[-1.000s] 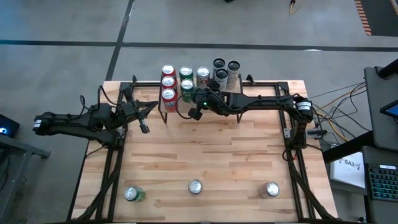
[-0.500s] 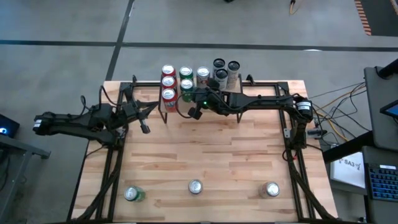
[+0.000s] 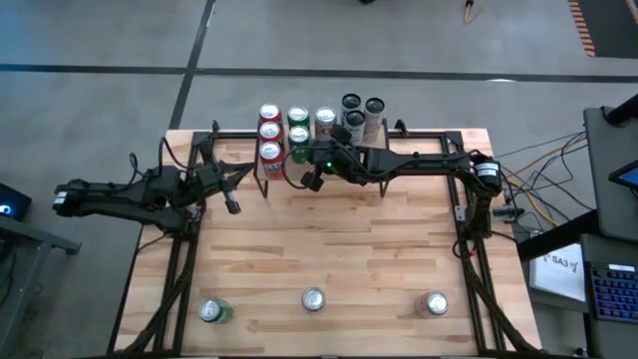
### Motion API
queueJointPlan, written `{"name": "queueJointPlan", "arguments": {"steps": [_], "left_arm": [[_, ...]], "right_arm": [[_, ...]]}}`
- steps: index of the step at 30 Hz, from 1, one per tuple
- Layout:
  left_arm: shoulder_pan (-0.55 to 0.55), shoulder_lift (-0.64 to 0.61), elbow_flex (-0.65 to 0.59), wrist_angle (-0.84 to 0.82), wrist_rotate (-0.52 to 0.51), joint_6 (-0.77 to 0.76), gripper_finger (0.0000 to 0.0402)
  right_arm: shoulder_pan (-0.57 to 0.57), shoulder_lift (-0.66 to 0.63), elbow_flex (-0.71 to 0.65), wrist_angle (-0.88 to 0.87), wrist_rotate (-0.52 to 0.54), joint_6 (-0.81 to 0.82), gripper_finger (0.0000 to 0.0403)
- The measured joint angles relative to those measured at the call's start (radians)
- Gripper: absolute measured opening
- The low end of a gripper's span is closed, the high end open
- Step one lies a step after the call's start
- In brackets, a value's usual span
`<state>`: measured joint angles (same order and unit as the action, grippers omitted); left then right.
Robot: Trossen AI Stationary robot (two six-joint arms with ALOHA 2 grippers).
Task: Place canned beverage on shelf
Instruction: Adjust the soda cans on the shelf
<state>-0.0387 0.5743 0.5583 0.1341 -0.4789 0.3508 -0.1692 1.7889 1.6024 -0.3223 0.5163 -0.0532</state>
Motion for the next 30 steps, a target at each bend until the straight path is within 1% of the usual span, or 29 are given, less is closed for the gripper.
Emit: {"name": "queueJointPlan", "arguments": {"steps": [30], "left_arm": [[0.000,0.000,0.000,0.001,0.000,0.000,0.0000]], "right_arm": [[0.000,0.000,0.000,0.015,0.000,0.000,0.0009]]}}
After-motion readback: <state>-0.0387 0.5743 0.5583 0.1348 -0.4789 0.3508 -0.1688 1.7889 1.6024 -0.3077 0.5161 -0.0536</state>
